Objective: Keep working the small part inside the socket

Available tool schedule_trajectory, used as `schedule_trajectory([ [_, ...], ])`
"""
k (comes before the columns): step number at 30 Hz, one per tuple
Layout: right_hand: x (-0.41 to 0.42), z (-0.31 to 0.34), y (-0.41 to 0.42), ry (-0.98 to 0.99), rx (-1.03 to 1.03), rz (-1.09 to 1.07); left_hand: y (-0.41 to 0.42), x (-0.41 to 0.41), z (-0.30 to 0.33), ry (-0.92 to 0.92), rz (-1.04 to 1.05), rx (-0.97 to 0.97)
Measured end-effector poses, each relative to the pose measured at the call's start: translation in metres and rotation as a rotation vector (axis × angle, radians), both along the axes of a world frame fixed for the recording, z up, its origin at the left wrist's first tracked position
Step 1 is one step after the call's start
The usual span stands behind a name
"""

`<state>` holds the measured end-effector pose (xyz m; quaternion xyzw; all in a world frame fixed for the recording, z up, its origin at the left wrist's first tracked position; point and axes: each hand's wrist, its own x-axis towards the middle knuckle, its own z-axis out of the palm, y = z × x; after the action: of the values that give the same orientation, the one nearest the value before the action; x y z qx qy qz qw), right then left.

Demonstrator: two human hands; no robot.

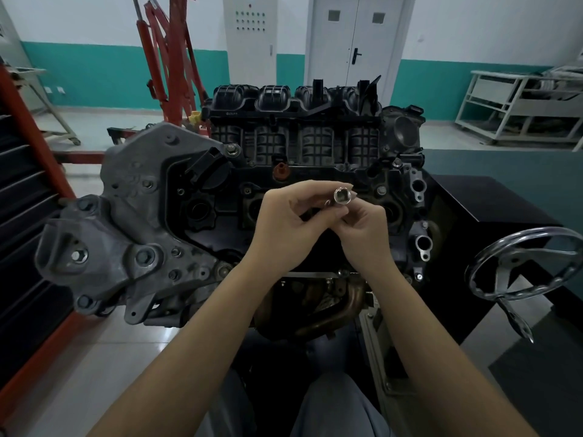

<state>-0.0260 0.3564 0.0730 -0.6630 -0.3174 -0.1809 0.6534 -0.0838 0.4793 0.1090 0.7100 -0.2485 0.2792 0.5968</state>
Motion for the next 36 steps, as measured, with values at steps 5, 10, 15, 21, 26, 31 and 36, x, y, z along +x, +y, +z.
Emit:
schedule_trajectory([
  [5,0.004,-0.0031,-0.0007,0.001,0.014,-0.047,-0.0021,0.0007,0.0028,-0.039,0.104,0.035],
  [10,-0.0005,-0.0008,0.0013,-0.02,-0.052,-0.031,-0.0033,0.0007,-0.0007,-0.019,0.032,0.025],
  [15,0.0041,-0.0007,0.0011,-0.012,-0.028,-0.06,-0.0051,0.0002,0.0008,-0.019,0.082,0.025],
  [21,-0.0003,-0.0023,0.0002,-0.022,-0.048,-0.02,-0.0062,0.0003,-0.0019,-0.014,0.074,0.003],
  [26,0.0028,-0.0009,0.0003,-0.021,-0.016,-0.054,-0.0067,0.0004,-0.0019,0.012,0.024,-0.008],
  [31,0.0012,-0.0046,0.0005,-0.028,-0.009,-0.035,-0.0065,0.0021,-0.0018,-0.003,0.073,0.001],
  [36,0.0009,-0.0009,0.0016,-0.011,-0.01,-0.043,-0.0015,0.0012,-0.0001,0.026,-0.024,0.002],
])
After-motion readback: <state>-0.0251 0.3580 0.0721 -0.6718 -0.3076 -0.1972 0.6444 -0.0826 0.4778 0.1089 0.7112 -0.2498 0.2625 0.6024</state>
